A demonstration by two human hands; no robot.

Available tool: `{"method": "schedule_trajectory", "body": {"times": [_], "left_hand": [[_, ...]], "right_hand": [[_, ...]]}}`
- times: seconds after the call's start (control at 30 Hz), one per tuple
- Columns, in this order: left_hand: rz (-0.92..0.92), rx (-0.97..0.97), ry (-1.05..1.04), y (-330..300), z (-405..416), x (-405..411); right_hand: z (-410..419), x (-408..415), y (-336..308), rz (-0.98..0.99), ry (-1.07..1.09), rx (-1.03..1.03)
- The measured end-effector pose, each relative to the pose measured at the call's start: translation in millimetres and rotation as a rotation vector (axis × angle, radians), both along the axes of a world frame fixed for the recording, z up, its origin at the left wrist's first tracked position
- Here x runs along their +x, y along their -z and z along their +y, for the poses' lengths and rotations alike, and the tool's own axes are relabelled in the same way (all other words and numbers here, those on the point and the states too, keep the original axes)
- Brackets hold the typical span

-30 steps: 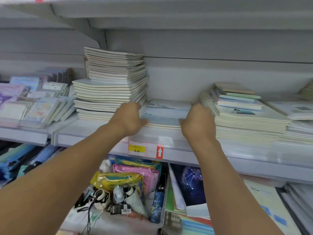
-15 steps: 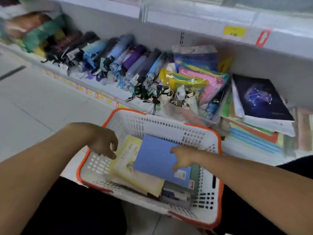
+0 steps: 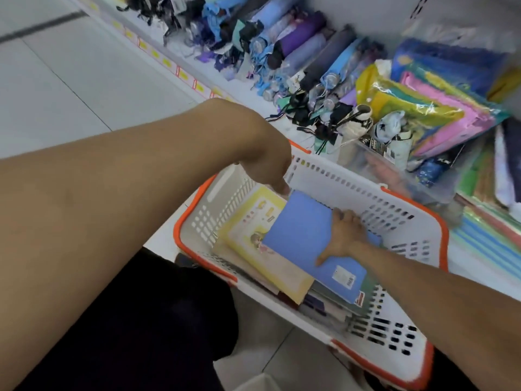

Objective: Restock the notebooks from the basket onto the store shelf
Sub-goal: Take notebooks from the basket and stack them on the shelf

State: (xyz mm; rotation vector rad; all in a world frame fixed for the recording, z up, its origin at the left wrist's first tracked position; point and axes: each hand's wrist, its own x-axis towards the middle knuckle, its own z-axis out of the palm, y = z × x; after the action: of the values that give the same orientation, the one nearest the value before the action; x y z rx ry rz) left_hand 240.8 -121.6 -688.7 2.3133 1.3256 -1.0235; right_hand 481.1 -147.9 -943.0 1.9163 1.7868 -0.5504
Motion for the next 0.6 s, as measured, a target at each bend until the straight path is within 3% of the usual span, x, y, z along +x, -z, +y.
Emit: {"method": "schedule_trajectory", "body": {"times": [0.07,0.17,0.27,0.33,0.4,0.47,0.53,0.6], "left_hand": [[-0.016,0.023,0.020,0.4,-0.8,1.9],[0.015,0.002,0.024,5.9,-4.7,9.4],[-0.054,-0.089,-0.209,3.4,-13.7,19.5],[-0.354,-0.295,-0.673,-1.6,-17.3,28.0],[-0.816,-0.489,-1.058,-7.7,-16.9,36.6],[-1.128,-0.474,-1.302,-3.8,-14.6,37.4],[-1.182,-0.246,-1.417,7.8,-11.7,25.9],[-1.123,-0.038,-1.402,17.5,-5.1,3.2]], "right_hand": [[12.3,3.6,-14.2,0.030,0.030,0.153],[30.1,3.4,-55.9,0.226,-0.025,0.067],[39.7,-12.5,-117.9,0.537,0.117,0.085],[36.3,-34.3,-166.6,0.746,0.166,0.204],[24.9,-63.2,-199.7,0.813,0.029,0.375],[7.4,-91.8,-218.1,0.845,-0.118,0.493],[-1.4,-102.4,-214.1,1.022,-0.099,0.362],[0.3,-88.8,-190.5,1.310,0.226,-0.078]]}}
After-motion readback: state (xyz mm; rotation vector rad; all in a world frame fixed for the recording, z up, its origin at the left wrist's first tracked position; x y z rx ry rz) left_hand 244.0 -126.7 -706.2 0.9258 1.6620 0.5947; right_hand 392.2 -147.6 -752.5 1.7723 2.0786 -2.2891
